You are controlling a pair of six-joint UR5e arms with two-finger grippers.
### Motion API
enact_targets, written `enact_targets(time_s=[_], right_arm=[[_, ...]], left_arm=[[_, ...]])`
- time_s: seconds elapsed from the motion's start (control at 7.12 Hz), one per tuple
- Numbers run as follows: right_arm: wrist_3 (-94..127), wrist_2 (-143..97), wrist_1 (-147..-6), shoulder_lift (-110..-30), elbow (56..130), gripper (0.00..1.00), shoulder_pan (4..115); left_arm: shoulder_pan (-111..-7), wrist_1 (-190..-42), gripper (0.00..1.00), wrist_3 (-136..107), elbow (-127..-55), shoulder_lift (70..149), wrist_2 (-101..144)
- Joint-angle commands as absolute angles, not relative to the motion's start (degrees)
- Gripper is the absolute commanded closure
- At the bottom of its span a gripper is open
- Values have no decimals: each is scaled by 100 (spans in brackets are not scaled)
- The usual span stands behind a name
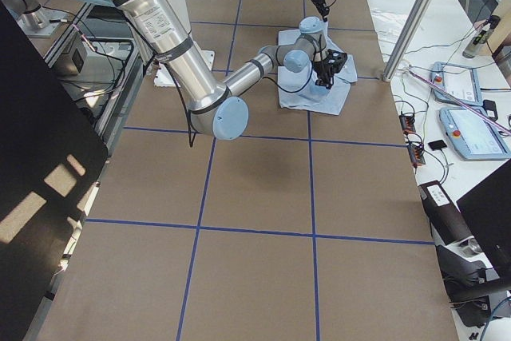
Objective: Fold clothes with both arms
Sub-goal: 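Lift the hem with both grippers and fold it over toward the collar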
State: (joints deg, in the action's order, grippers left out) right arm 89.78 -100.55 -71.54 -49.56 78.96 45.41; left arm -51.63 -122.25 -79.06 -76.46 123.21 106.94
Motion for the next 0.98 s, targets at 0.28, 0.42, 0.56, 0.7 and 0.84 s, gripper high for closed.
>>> enact_targets(time_s=[0.28,0.42,0.56,0.7,0.84], right_arm=[[8737,-10090,-6934,-4676,7172,100,4684],[8493,-10107,-6935,-4737,7181,100,4824],[8421,-10160,-6935,-4737,7172,100,4869],[8411,-10169,-6935,-4807,7181,100,4860],[8420,-10169,-6935,-4816,7172,100,4843]], left_arm=[[-5159,-13043,100,-7910,-6610,12629,10687],[-5168,-13026,100,-7910,-6609,12699,10687],[-5168,-13025,100,-7910,-6609,12726,10687],[-5159,-13025,100,-7910,-6514,12744,10687],[-5150,-13043,100,-7910,-6417,12753,10679]])
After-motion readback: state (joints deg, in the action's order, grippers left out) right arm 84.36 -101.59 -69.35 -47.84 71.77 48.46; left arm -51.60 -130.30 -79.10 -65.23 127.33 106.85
